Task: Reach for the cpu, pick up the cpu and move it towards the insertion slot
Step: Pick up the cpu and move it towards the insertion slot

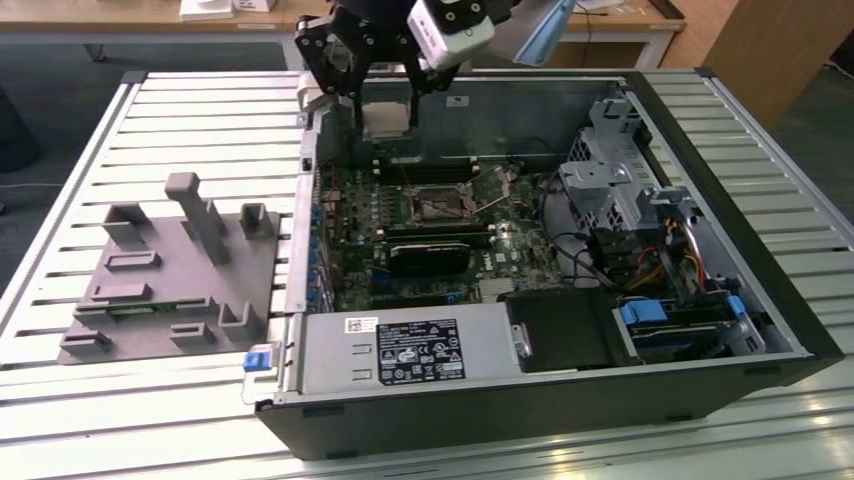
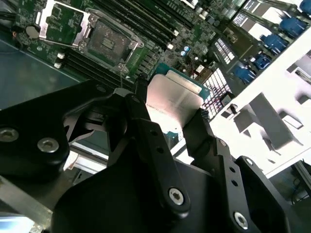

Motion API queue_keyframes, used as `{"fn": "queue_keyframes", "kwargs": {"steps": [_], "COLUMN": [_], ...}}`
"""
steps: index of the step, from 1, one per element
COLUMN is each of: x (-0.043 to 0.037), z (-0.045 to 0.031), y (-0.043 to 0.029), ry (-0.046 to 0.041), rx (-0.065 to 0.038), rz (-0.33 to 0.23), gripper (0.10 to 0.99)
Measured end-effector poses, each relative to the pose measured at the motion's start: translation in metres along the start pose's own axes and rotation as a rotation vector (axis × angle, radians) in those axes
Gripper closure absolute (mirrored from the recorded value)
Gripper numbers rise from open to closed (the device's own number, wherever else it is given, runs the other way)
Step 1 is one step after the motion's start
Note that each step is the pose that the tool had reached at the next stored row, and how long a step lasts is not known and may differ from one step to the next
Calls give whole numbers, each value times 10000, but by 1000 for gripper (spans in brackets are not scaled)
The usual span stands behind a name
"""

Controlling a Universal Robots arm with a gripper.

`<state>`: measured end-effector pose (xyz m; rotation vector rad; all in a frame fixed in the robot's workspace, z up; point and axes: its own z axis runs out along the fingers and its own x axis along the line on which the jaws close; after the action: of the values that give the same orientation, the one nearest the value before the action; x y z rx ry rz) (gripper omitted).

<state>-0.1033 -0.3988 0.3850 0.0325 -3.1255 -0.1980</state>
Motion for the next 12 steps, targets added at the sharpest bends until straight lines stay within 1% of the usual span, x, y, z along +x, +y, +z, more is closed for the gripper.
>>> {"fn": "queue_keyframes", "kwargs": {"steps": [3,8,12], "x": [-37,-122,-183], "z": [15,43,66], "y": [20,52,99], "ry": [-5,-17,-20], "rx": [97,101,101], "rz": [63,159,194], "gripper": [541,541,541]}}
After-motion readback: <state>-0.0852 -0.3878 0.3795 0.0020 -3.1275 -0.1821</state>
